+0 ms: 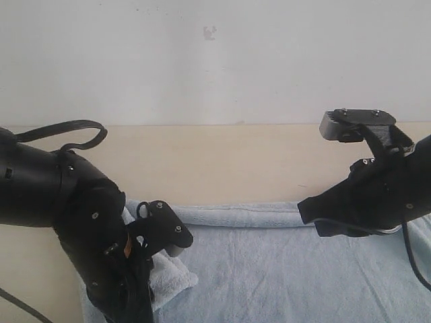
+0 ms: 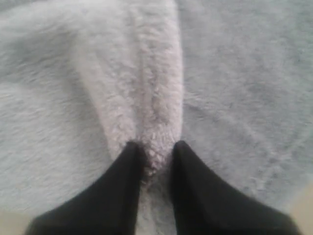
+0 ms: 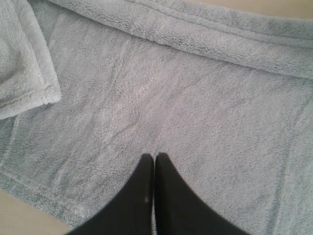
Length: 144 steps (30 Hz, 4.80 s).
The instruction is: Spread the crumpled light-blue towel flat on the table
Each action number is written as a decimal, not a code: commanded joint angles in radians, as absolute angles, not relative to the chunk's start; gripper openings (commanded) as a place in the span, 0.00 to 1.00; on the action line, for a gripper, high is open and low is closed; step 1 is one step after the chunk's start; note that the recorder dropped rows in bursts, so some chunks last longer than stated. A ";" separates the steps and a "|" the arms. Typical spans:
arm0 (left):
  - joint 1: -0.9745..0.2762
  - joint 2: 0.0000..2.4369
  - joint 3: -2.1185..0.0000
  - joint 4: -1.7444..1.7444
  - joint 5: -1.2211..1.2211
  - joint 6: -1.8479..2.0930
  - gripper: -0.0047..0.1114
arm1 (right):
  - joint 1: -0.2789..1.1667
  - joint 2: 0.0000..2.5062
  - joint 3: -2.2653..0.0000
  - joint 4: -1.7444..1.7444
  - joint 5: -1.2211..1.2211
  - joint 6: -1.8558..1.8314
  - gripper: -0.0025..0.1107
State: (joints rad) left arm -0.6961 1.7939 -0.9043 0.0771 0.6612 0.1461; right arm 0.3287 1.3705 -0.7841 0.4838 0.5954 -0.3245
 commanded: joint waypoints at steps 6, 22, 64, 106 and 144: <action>-0.697 1.793 -0.906 0.539 0.987 -0.348 0.07 | 0.330 1.362 -0.779 0.488 0.609 -0.330 0.02; -0.697 1.789 -0.889 0.187 1.221 -0.209 0.07 | 0.330 1.362 -0.779 0.495 0.629 -0.328 0.02; -0.697 1.723 -1.104 0.224 0.776 -0.241 0.51 | 0.330 1.360 -0.779 0.562 0.587 -0.373 0.02; -0.673 1.649 -0.914 0.598 1.014 -0.602 0.07 | 0.330 1.360 -0.781 0.574 0.609 -0.377 0.02; -0.508 1.805 -0.865 0.353 0.734 -0.205 0.07 | 0.330 1.360 -0.779 0.618 0.585 -0.377 0.02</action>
State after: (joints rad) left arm -0.5112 1.7822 -0.8691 0.3051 0.7273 -0.1958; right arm 0.3287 1.3695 -0.7841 0.6284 0.5921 -0.3663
